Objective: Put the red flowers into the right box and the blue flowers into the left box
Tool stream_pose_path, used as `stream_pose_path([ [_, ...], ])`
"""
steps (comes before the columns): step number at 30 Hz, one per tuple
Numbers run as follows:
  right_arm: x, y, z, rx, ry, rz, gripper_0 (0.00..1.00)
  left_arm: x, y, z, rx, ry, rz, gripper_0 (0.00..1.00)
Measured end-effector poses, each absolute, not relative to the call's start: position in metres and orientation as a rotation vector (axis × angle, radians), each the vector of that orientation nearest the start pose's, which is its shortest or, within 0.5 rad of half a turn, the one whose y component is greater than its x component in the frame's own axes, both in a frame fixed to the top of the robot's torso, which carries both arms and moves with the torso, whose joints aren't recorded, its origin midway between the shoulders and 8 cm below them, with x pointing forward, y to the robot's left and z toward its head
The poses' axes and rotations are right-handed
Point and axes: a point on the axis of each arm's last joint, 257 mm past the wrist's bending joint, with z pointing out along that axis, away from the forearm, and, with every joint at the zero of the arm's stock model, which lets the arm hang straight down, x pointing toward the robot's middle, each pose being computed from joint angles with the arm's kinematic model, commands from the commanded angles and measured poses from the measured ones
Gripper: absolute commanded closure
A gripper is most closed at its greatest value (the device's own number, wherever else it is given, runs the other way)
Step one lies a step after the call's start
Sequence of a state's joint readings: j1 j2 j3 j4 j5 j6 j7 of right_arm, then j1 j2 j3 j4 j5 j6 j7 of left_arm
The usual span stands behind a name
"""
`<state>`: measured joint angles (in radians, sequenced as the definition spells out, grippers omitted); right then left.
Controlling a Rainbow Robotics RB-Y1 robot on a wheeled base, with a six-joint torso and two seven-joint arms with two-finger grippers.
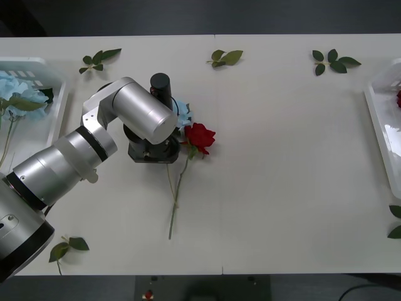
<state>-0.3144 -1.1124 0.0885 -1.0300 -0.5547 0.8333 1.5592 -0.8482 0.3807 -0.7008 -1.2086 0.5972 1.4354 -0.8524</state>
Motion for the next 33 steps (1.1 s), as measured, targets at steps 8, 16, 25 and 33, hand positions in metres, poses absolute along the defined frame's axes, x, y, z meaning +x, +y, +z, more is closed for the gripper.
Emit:
stream_pose_path([
  [8,0.494,-0.628,-0.217,0.167,2.398,-0.397,0.00,0.506,0.112,-0.330,0.025,2.839,0.044,1.00],
  [16,0.531,-0.499,-0.194,0.014,2.346,-0.020,0.00,0.507,0.113,-0.329,0.030,2.834,0.049,1.00],
  [25,0.527,-0.396,-0.186,-0.226,2.304,0.306,0.00,0.526,0.114,-0.270,0.090,2.711,-0.001,1.00],
  [33,0.506,-0.339,-0.163,-0.478,2.162,0.602,0.00,0.532,0.164,-0.189,0.043,2.575,-0.082,1.00],
])
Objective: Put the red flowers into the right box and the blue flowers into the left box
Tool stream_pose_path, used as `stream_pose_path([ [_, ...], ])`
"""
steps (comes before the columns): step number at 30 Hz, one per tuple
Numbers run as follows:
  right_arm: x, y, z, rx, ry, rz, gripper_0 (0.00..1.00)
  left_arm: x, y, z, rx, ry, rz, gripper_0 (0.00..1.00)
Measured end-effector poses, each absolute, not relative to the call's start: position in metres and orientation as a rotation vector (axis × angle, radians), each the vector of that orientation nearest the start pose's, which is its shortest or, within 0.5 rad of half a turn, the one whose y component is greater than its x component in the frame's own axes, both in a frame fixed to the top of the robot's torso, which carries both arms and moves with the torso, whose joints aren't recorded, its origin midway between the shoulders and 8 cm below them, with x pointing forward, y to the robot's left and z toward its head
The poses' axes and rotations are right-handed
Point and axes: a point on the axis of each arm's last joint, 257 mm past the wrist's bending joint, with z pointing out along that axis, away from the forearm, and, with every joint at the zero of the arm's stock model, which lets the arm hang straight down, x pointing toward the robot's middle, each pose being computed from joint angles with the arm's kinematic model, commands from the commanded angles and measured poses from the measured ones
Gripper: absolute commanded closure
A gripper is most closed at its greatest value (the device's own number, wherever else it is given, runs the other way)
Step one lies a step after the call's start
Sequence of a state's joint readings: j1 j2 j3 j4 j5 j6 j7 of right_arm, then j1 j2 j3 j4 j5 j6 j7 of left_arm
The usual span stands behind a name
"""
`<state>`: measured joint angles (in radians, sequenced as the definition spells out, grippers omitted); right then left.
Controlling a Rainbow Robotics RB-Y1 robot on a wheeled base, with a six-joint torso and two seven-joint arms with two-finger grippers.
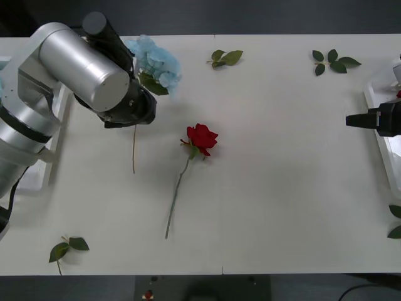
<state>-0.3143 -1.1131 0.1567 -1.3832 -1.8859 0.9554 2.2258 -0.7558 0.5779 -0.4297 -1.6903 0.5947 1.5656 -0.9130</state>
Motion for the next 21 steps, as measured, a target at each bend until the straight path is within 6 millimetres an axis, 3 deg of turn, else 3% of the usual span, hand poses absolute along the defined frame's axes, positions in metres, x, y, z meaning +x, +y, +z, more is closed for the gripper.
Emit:
stream_pose_path([
  [6,0.485,-0.291,-0.138,-0.622,2.066,0.764,0.00,0.523,0.214,-0.170,-0.050,2.540,-0.083,1.00],
  [14,0.450,-0.207,-0.089,-0.746,1.890,1.004,0.00,0.500,0.311,-0.133,-0.197,2.497,-0.019,1.00],
  [21,0.422,-0.152,-0.101,-0.755,1.852,1.187,0.00,0.490,0.384,-0.099,-0.258,2.441,0.064,1.00],
])
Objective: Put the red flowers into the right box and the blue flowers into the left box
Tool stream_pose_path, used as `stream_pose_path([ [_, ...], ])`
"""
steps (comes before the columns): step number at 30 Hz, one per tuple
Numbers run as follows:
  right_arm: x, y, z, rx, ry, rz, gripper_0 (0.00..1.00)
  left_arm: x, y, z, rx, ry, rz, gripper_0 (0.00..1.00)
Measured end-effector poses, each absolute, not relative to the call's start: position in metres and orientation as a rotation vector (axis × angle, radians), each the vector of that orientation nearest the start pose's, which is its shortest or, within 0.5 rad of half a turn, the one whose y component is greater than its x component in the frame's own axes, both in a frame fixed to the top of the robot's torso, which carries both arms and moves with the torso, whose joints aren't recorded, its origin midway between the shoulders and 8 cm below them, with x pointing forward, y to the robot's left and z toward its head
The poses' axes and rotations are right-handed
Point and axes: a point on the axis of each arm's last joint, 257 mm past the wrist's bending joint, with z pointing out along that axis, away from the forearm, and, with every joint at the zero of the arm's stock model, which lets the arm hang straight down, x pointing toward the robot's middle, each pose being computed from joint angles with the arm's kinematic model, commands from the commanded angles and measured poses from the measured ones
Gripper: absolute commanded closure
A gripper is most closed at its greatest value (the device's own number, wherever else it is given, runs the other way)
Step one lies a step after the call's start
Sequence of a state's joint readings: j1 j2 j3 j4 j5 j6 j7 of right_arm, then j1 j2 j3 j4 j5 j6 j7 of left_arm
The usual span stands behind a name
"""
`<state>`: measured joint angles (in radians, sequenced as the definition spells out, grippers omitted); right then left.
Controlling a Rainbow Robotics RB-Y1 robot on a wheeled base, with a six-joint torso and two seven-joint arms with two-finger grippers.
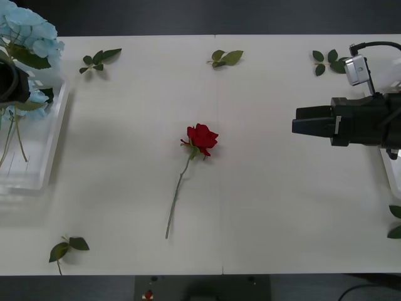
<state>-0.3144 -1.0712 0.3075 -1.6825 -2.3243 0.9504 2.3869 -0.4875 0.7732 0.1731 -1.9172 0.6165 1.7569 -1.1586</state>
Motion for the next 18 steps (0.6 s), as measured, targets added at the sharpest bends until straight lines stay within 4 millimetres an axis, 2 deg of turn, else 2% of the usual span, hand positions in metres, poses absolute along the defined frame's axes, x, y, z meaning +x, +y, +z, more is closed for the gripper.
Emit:
stream_pose_path([
  [5,0.411,-0.118,-0.102,-0.765,1.771,1.292,0.00,0.486,0.437,-0.105,-0.259,2.466,0.199,1.00],
  [10,0.407,-0.096,-0.097,-0.748,1.716,1.363,0.00,0.495,0.492,-0.126,-0.320,2.466,0.290,1.00],
  [15,0.399,-0.079,-0.101,-0.803,1.724,1.390,0.00,0.501,0.530,-0.153,-0.264,2.490,0.392,1.00],
  [18,0.391,-0.065,-0.102,-0.861,1.727,1.410,0.00,0.501,0.540,-0.169,-0.263,2.507,0.432,1.00],
])
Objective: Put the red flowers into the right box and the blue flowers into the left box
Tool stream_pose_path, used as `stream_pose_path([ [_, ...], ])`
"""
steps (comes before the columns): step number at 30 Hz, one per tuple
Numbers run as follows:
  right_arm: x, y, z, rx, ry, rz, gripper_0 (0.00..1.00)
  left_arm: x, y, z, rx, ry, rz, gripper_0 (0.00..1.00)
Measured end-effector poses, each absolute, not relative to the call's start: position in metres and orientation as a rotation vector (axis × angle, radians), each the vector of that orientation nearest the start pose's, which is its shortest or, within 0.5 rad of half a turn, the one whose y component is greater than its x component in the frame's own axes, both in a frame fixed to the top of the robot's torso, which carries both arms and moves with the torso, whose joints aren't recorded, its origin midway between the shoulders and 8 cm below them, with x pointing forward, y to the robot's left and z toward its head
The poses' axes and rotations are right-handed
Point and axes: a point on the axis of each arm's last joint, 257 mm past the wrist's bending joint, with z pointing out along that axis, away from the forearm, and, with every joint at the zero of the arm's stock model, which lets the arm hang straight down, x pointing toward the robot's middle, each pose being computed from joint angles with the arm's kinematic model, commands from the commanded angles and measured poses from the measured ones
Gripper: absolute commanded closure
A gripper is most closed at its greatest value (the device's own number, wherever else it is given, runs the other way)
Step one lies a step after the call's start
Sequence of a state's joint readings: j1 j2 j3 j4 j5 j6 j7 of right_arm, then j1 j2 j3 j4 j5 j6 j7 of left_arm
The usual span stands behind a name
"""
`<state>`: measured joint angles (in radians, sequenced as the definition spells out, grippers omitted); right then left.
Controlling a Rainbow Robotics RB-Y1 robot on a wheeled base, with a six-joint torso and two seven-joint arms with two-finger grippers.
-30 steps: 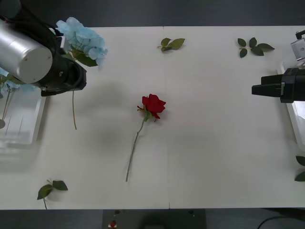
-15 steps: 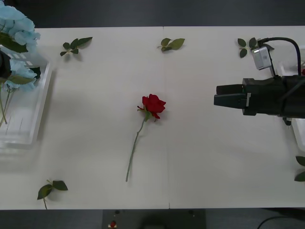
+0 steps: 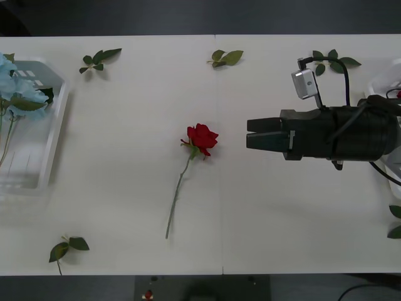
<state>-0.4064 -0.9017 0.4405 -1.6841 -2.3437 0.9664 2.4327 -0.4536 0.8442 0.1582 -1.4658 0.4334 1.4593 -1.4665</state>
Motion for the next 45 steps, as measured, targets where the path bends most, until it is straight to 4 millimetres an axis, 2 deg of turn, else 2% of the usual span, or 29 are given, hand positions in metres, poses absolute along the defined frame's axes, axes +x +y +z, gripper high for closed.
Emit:
stream_pose_path([
  [6,0.390,-0.057,-0.096,-0.930,1.690,1.382,0.00,0.496,0.544,-0.193,-0.251,2.558,0.455,1.00],
  [7,0.391,-0.058,-0.095,-0.929,1.687,1.379,0.00,0.495,0.544,-0.197,-0.247,2.567,0.459,0.94],
  [8,0.392,-0.058,-0.093,-0.928,1.684,1.376,0.00,0.495,0.543,-0.199,-0.241,2.574,0.463,0.69],
  [9,0.393,-0.059,-0.092,-0.926,1.681,1.374,0.00,0.494,0.542,-0.202,-0.235,2.580,0.466,0.26],
  [10,0.394,-0.059,-0.091,-0.925,1.678,1.372,0.00,0.494,0.541,-0.204,-0.229,2.585,0.470,0.01],
  [18,0.395,-0.060,-0.089,-0.924,1.676,1.369,0.00,0.494,0.535,-0.209,-0.204,2.599,0.470,0.00],
  [21,0.395,-0.060,-0.089,-0.924,1.675,1.369,0.00,0.495,0.525,-0.212,-0.189,2.610,0.417,0.00],
  [25,0.395,-0.060,-0.089,-0.925,1.675,1.369,0.00,0.484,0.493,-0.217,-0.084,2.694,0.254,0.00],
  [28,0.395,-0.060,-0.089,-0.925,1.676,1.369,0.00,0.472,0.473,-0.212,0.021,2.744,0.128,0.00],
  [33,0.396,-0.064,-0.090,-0.930,1.682,1.355,0.00,0.454,0.448,-0.204,0.028,2.785,-0.089,0.00],
  [36,0.396,-0.067,-0.091,-0.935,1.686,1.344,0.00,0.445,0.429,-0.201,0.162,2.788,-0.196,0.00],
  [45,0.395,-0.067,-0.088,-0.928,1.682,1.356,0.00,0.420,0.339,-0.189,0.454,2.743,-0.633,0.00],
])
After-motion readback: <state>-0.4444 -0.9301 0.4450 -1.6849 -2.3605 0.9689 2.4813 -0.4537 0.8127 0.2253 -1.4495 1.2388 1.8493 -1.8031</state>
